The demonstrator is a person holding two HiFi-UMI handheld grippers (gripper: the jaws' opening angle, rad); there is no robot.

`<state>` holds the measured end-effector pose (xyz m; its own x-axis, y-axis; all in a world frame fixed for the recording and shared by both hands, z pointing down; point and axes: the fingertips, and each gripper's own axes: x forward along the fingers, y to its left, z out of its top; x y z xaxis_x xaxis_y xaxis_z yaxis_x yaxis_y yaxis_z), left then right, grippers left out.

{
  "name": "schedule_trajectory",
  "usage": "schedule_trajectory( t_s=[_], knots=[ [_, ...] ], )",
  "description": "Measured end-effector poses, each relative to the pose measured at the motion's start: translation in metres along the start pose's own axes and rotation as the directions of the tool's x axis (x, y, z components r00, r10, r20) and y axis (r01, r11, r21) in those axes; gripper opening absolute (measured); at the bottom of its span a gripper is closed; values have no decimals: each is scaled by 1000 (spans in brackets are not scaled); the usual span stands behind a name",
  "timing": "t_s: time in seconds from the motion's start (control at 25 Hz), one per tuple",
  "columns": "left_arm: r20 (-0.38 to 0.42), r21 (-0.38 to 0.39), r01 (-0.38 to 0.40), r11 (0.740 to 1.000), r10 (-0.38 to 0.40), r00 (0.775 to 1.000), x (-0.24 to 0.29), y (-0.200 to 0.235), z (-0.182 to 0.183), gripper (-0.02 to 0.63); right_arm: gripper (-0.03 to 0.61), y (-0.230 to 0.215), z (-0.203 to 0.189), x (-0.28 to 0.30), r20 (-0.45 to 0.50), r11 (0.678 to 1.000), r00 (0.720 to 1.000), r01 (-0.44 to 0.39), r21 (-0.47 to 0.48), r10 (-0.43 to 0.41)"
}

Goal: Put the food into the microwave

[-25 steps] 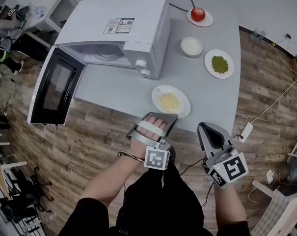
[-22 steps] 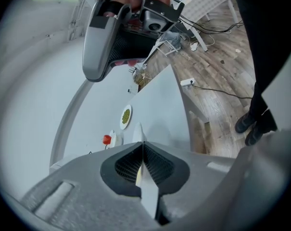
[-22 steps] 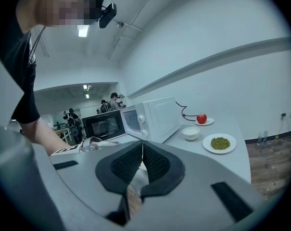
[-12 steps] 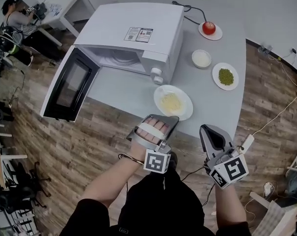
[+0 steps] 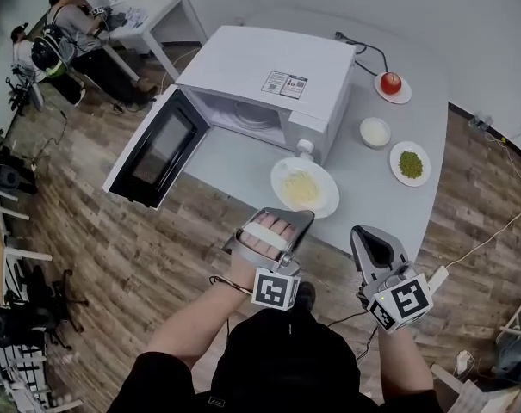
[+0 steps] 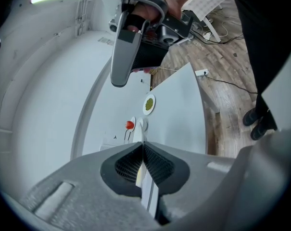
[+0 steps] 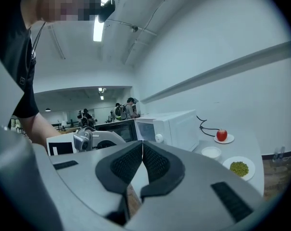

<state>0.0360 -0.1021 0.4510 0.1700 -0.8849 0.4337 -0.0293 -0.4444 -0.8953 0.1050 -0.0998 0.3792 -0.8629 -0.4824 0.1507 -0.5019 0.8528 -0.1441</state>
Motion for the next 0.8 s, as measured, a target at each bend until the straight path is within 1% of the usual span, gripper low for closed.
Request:
schedule_trajectory(
  t_s=[0.12, 0.28, 0.44, 0.6, 0.8],
  knots=[
    [-22, -31, -31, 999, 30, 999, -12, 14, -10, 14, 14, 8, 7, 9, 1, 999, 1000, -29, -14, 29],
    [-59, -17, -44, 999, 43, 997, -24, 21, -27, 15, 14, 18, 16, 22, 0, 998, 998, -64, -25, 64],
    [-78, -16, -73, 997, 72, 994, -34, 29, -44, 15, 14, 27, 26, 41, -9, 994, 995, -97, -52, 97],
    [-94, -29, -90, 996, 87, 992, -46, 37, -63, 15, 14, 39, 37, 58, -15, 991, 994, -111, -77, 110],
    [-105, -49, -107, 993, 101, 989, -49, 49, -97, 15, 14, 53, 44, 94, -19, 988, 992, -123, -95, 121]
  ],
)
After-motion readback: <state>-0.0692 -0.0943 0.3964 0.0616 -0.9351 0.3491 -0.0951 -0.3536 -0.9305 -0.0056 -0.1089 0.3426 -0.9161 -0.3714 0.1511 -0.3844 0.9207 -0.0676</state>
